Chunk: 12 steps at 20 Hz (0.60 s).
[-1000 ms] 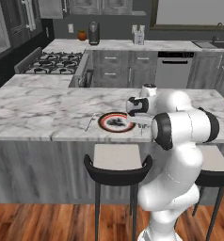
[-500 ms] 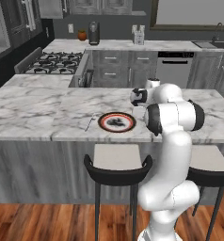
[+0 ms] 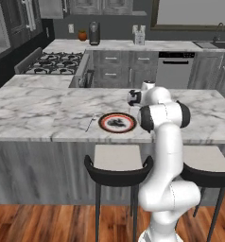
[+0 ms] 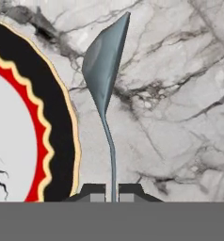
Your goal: Take the fork and place it on the left side of the plate. Then take the spoon and place it on the right side of the plate. Make sure they're directly next to the plate.
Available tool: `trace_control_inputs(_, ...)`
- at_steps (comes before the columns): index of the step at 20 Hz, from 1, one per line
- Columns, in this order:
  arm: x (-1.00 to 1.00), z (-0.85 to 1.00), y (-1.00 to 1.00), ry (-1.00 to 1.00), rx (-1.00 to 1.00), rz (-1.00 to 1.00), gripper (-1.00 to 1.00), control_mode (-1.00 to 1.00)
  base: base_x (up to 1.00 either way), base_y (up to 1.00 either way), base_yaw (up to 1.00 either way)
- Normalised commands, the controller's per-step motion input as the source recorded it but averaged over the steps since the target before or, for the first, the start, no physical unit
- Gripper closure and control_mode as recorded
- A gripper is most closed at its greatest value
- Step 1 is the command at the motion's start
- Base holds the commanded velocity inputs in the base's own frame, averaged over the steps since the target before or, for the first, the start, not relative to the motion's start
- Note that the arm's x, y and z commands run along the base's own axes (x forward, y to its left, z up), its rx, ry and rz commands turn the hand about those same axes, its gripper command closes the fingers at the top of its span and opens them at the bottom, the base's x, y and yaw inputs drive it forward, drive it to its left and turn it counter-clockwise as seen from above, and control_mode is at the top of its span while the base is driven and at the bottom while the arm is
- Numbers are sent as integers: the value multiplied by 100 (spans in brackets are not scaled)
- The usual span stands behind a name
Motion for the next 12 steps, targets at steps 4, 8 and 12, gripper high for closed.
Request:
trace_control_inputs(4,16,-27,4,0,0,0,100,-100,0,0,0)
trace_control_inputs(8,15,-21,17,0,0,0,100,-100,0,0,0)
trace_control_inputs(12,10,-20,6,0,0,0,100,-100,0,0,0)
